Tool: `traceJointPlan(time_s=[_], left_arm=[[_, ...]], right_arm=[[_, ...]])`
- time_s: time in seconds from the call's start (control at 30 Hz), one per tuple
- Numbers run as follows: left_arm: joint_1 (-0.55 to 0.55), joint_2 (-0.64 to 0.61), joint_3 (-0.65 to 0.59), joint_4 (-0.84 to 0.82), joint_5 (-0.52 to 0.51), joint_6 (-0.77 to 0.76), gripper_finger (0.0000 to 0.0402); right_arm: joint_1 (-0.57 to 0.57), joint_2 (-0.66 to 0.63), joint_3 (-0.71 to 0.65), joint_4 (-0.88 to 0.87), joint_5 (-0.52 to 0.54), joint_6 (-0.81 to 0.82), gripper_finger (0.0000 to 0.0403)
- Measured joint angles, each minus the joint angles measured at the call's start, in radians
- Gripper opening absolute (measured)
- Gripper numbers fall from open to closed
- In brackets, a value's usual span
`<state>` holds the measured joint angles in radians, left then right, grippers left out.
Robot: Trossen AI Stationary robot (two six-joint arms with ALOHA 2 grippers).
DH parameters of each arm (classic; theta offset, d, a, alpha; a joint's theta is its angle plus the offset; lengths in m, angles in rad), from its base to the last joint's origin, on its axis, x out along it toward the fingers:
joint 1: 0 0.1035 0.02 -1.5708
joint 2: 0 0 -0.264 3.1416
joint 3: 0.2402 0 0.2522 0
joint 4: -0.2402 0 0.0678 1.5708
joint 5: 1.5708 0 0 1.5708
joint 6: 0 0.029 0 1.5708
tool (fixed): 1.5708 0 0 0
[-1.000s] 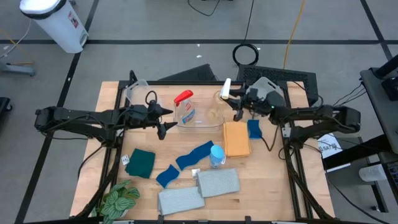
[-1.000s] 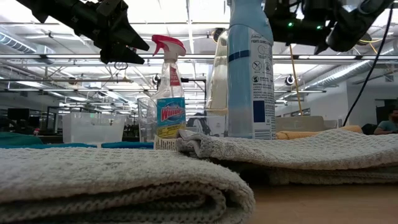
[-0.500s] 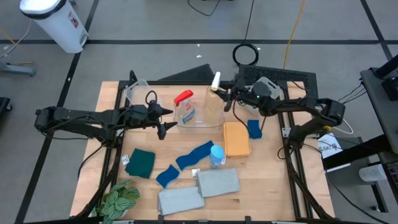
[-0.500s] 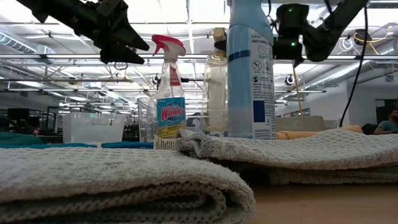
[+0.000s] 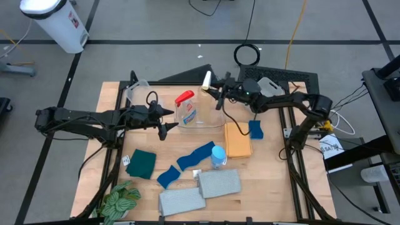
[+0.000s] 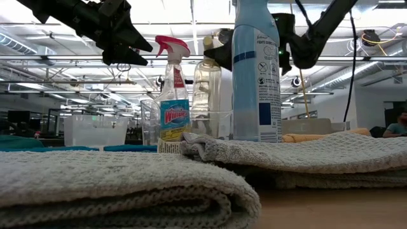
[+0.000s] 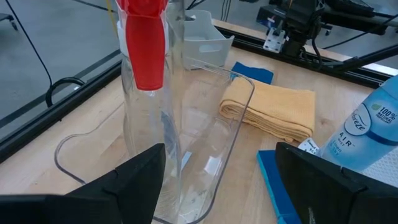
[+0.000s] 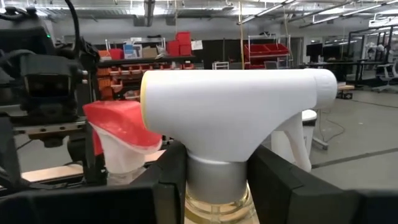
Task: Pick & Place Kitchen Items
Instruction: Put the yellow sprayer bottle into the transparent bin
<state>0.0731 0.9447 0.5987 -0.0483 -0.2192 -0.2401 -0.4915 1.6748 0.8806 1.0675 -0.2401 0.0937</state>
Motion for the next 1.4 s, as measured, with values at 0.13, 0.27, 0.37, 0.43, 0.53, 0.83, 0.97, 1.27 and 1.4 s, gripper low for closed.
traceJointPlan(time_s=[0.13,0.27,0.37,0.43,0.53,0.83,0.97,1.27,1.4], left_arm=[[0.0,0.0,0.0,0.0,0.0,0.0,0.0308],[0.0,0.0,0.0,0.0,0.0,0.0,0.0308],[0.0,0.0,0.0,0.0,0.0,0.0,0.0308],[0.0,0.0,0.0,0.0,0.0,0.0,0.0308],[0.0,0.0,0.0,0.0,0.0,0.0,0.0308],[0.0,0.0,0.0,0.0,0.0,0.0,0.0308],[0.0,0.0,0.0,0.0,0.0,0.0,0.0308],[0.0,0.0,0.0,0.0,0.0,0.0,0.0308],[0.0,0.0,0.0,0.0,0.0,0.0,0.0308]], right_arm=[[0.002,0.038,0.029,-0.004,-0.002,0.009,0.0109],[0.002,0.073,0.065,-0.002,-0.027,0.025,0.0105],[0.002,0.091,0.084,-0.002,-0.027,0.024,0.0105],[0.002,0.099,0.089,-0.002,-0.028,0.022,0.0109],[0.002,0.108,0.092,-0.003,-0.029,0.019,0.0111],[0.003,0.107,0.092,0.023,-0.042,-0.028,0.0111],[0.009,0.107,0.092,-0.015,-0.052,-0.059,0.0111],[0.038,0.107,0.092,-0.025,-0.052,-0.136,0.0114],[0.049,0.107,0.092,-0.025,-0.051,-0.155,0.011]])
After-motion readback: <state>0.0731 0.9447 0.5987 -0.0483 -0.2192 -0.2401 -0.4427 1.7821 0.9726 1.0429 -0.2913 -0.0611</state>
